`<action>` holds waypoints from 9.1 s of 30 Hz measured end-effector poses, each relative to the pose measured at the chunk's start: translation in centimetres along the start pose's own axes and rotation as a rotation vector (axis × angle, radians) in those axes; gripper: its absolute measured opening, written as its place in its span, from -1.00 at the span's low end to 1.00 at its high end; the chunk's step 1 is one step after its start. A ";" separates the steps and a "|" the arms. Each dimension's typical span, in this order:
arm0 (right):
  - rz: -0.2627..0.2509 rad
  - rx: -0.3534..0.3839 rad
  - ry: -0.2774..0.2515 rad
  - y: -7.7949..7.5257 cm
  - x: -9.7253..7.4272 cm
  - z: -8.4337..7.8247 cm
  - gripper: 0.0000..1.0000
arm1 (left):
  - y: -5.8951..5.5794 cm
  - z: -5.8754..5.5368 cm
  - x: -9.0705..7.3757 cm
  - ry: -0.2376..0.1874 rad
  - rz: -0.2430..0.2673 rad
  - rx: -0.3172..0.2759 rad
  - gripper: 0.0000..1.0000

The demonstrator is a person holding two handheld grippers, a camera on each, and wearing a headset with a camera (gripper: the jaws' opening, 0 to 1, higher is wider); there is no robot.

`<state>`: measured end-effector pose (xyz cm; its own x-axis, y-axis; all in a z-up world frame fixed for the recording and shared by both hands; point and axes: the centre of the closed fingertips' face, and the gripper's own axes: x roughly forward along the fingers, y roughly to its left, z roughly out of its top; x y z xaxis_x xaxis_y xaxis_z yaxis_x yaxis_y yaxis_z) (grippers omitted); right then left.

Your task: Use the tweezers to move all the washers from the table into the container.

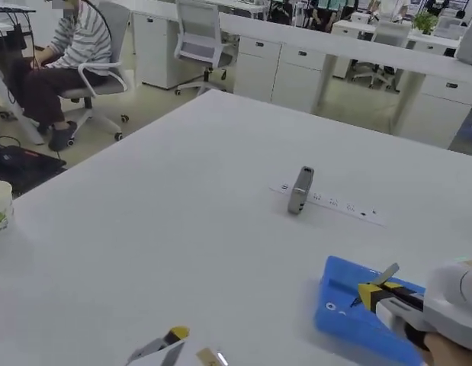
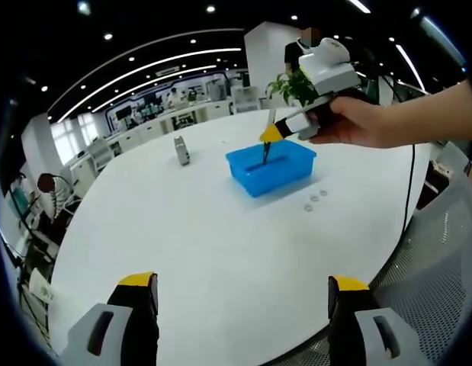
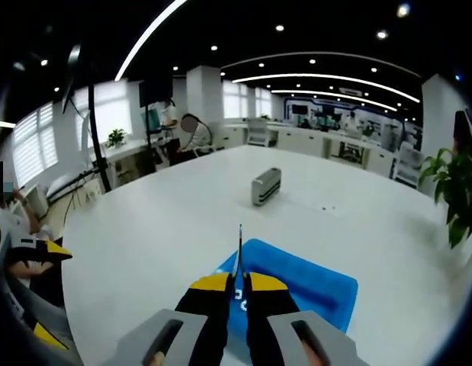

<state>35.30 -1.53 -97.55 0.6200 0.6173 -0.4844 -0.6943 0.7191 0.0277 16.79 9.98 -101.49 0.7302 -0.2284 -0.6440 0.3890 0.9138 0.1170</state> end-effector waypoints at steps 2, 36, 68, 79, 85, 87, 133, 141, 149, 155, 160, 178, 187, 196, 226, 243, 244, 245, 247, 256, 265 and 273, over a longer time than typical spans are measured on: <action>0.011 -0.004 -0.007 0.4 -0.8 0.0 -0.93 | 0.0 0.0 0.0 -0.004 0.001 -0.001 0.89; 0.039 0.029 0.106 3.8 -5.3 -7.9 -0.93 | 0.1 0.0 0.1 -0.004 0.004 0.005 0.87; 0.033 0.042 0.116 3.4 -4.2 -9.2 -0.94 | 0.3 -0.3 0.1 0.010 0.018 0.007 0.86; 0.046 0.049 0.127 3.3 -4.2 -9.1 -0.95 | 0.2 -0.3 0.1 0.016 0.014 0.009 0.86; 0.055 0.044 0.125 3.5 -4.5 -8.7 -0.96 | -0.3 0.8 -0.2 -0.046 -0.017 -0.014 0.91; 0.059 0.041 0.120 3.5 -4.6 -8.4 -0.96 | -0.2 1.5 -0.5 -0.089 -0.015 -0.031 0.92; 0.046 0.008 0.029 2.3 -7.1 -1.7 -0.96 | 0.5 1.9 -0.9 -0.121 0.013 -0.034 0.87; 0.041 -0.008 0.031 2.0 -7.0 -1.2 -0.96 | 0.3 1.9 -0.8 -0.116 0.009 -0.026 0.87; 0.027 -0.037 0.035 1.5 -6.3 -0.6 -0.96 | 0.3 1.7 -0.7 -0.109 0.009 -0.022 0.86; 0.021 -0.042 0.034 0.7 -5.4 0.0 -0.96 | 0.4 1.6 -0.7 -0.103 0.014 -0.023 0.86; 0.007 -0.034 0.030 -0.3 -4.5 0.4 -0.96 | 0.4 1.4 -0.6 -0.095 0.013 -0.021 0.85; -0.014 -0.076 0.076 -2.0 -1.1 0.2 -0.96 | 0.8 1.6 -0.9 -0.106 0.028 -0.033 0.86; -0.010 -0.043 0.105 -2.4 0.3 -1.0 -0.96 | 0.8 1.5 -0.9 -0.099 0.030 -0.030 0.86; -0.012 -0.023 0.126 -3.0 1.7 -2.4 -0.96 | 0.6 1.3 -0.7 -0.084 0.023 -0.013 0.85; 0.001 -0.022 0.146 -2.9 3.9 -4.2 -0.95 | 0.5 0.6 -0.3 -0.033 0.016 -0.006 0.79; -0.010 -0.022 0.105 -2.9 2.5 -2.5 -0.94 | 0.6 0.6 -0.4 -0.038 0.020 -0.009 0.79; -0.011 -0.022 0.100 -2.9 2.3 -2.4 -0.94 | 0.6 0.6 -0.4 -0.039 0.020 -0.009 0.79; -0.011 -0.022 0.094 -2.9 2.0 -2.3 -0.94 | 0.6 0.6 -0.4 -0.040 0.021 -0.009 0.79; -0.008 -0.018 0.086 -2.8 1.4 -2.0 -0.94 | 0.6 0.7 -0.4 -0.044 0.024 -0.007 0.79; 0.001 -0.001 0.022 -1.8 -1.5 -0.8 -0.94 | 0.6 0.9 -0.5 -0.059 0.023 -0.016 0.79; 0.011 0.013 -0.004 -0.6 -3.9 -0.9 -0.94 | 0.4 0.9 -0.5 -0.062 0.015 -0.010 0.79; 0.019 0.026 -0.021 0.5 -5.5 -1.3 -0.94 | 0.3 1.0 -0.5 -0.062 0.007 -0.007 0.78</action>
<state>31.11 -4.96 -95.99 0.6147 0.6369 -0.4653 -0.6963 0.7153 0.0593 17.07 10.05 -100.40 0.7661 -0.2420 -0.5954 0.3797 0.9178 0.1156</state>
